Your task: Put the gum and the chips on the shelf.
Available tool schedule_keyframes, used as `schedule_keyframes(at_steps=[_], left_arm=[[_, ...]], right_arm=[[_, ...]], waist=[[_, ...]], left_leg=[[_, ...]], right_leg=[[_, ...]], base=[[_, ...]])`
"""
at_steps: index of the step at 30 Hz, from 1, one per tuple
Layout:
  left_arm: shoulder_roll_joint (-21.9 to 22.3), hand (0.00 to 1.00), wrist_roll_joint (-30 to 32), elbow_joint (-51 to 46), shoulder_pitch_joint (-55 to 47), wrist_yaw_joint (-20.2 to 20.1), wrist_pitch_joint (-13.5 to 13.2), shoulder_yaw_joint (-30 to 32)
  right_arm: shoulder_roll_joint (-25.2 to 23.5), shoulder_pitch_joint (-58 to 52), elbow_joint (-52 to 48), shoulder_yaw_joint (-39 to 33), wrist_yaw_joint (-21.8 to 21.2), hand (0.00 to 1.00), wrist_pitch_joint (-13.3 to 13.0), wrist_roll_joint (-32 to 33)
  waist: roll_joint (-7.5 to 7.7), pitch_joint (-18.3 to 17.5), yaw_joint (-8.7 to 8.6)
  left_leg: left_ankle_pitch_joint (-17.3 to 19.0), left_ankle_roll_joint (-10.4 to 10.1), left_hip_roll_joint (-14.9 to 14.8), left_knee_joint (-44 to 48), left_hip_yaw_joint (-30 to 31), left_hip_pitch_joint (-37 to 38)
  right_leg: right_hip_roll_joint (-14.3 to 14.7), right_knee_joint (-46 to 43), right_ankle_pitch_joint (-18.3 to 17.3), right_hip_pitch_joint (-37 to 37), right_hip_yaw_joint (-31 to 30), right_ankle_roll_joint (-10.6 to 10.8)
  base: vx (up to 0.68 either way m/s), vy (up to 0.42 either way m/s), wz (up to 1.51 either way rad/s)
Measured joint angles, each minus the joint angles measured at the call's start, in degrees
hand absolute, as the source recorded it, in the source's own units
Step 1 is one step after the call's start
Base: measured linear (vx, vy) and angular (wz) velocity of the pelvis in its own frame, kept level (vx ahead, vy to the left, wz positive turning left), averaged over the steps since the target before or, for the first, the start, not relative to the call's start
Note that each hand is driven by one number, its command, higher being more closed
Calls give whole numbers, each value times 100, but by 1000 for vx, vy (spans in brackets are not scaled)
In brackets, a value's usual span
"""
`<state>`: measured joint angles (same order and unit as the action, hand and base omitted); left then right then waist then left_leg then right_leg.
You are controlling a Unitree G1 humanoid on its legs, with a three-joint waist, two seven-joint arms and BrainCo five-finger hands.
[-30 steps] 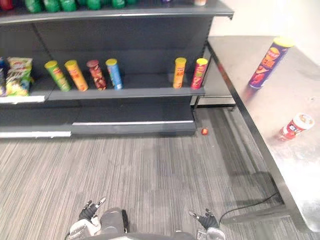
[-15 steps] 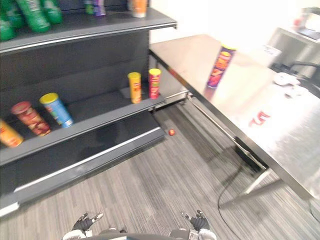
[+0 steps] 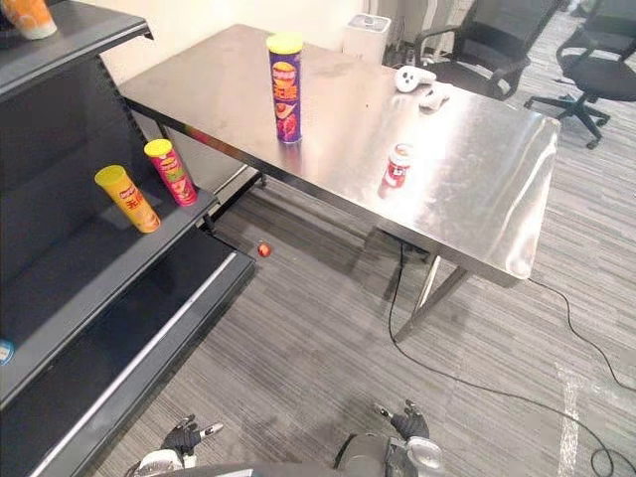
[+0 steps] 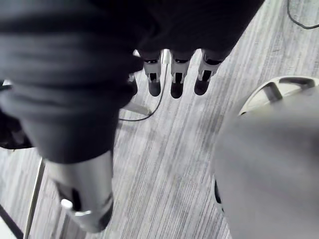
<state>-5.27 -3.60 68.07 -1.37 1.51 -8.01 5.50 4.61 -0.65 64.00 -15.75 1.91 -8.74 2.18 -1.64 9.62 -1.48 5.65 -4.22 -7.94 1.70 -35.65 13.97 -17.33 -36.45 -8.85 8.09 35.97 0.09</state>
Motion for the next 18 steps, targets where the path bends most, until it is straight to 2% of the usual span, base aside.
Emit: schedule_keyframes(at_steps=[1, 2, 3, 5, 6, 8, 9, 10, 12, 13, 14, 15, 16, 18], left_arm=[[27, 0, -12, -41, -41, 3, -4, 179], [4, 0, -13, -56, -70, 0, -3, 251], [80, 0, -17, -78, -65, 14, 15, 411], [285, 0, -12, -93, -44, 0, 47, 490], [360, 0, -12, -116, -40, -3, 52, 544], [362, 0, -24, -137, -14, -9, 73, 526], [389, 0, -39, -164, -11, 3, 72, 590], [449, 0, -77, -204, -19, 17, 76, 688], [491, 0, -283, -210, -43, 59, 66, 791], [498, 0, -305, -229, -36, 66, 63, 798], [508, 0, -309, -292, -31, 61, 49, 836], [498, 0, -399, -318, -11, 62, 49, 856], [497, 0, -458, -334, -10, 59, 40, 877], [496, 0, -506, -361, -12, 70, 30, 988]], right_arm=[[-90, -15, -71, 118, -4, 0, 9, -3], [-175, -31, -65, 166, -6, 0, 8, -3], [-282, -36, -76, 105, -19, 0, 2, 4], [-234, -32, -76, 67, -47, 0, 4, 1], [-174, -12, -79, 42, -44, 0, 0, 4], [-164, -19, -66, 67, -53, 0, 2, 5], [-84, -49, -75, 127, -57, 0, -8, 10], [-8, -74, -77, 227, -64, 0, -5, 10], [26, -122, -80, 290, -48, 0, -9, 14], [36, -130, -82, 273, -41, 0, -7, 18], [47, -132, -75, 251, -34, 0, 1, 23], [35, -151, -61, 151, -21, 0, 3, 42], [28, -155, -45, 83, -1, 0, 8, 44], [6, -171, -12, -114, 27, 0, 53, 46]], waist=[[17, -20, 19], [101, -37, 51], [144, -12, 39], [30, -39, 42], [-15, -20, 27], [-14, -11, 22], [-152, 6, 26], [-273, 34, 49], [-282, 45, 105], [-283, 45, 113], [-287, 42, 138], [-265, 42, 171], [-248, 41, 192], [-175, 47, 212]], left_leg=[[-3, -15, -129, 17, -98, 31], [-8, -24, -102, 31, -159, 37], [54, -118, -60, 23, -229, 125], [21, -203, -160, 65, -342, 166], [24, -251, -207, 469, -336, 62], [66, -307, -613, 1922, -201, -388], [-20, -220, -1021, 3090, 32, -723], [-371, 53, -1394, 4010, 299, -965], [-1076, 201, -1544, 4986, 806, -1308], [-751, 169, -1529, 5192, 973, -1457], [-246, 137, -1441, 5342, 1223, -1831], [60, 64, -1321, 5108, 1410, -2145], [130, 40, -1257, 4838, 1440, -2229], [151, 66, -1021, 3502, 1445, -2275]], right_leg=[[345, 1065, -159, -82, 17, 192], [419, 1578, 240, -121, 32, 35], [491, 1842, 383, -236, 105, -58], [661, 2108, 381, -341, 107, -50], [680, 2249, 356, -415, 54, -13], [709, 2548, 343, -647, -31, 7], [856, 2700, 337, -852, -65, 15], [1022, 2785, 283, -1089, -174, 57], [1019, 2917, 192, -1426, -502, 106], [981, 2921, 151, -1450, -605, 95], [942, 2957, 123, -1457, -808, 53], [893, 3017, 160, -1454, -976, 107], [854, 3022, 190, -1454, -1053, 158], [693, 3031, 255, -1522, -1302, 294]], base=[[89, -145, 5], [96, -168, -6], [159, -115, -19], [158, -87, -27], [118, -98, -28], [114, -134, -32], [116, -123, -45], [125, -96, -56], [138, 11, -72], [137, 64, -89], [173, 121, -84], [147, 108, -83], [181, 144, -74], [202, 216, -67]])
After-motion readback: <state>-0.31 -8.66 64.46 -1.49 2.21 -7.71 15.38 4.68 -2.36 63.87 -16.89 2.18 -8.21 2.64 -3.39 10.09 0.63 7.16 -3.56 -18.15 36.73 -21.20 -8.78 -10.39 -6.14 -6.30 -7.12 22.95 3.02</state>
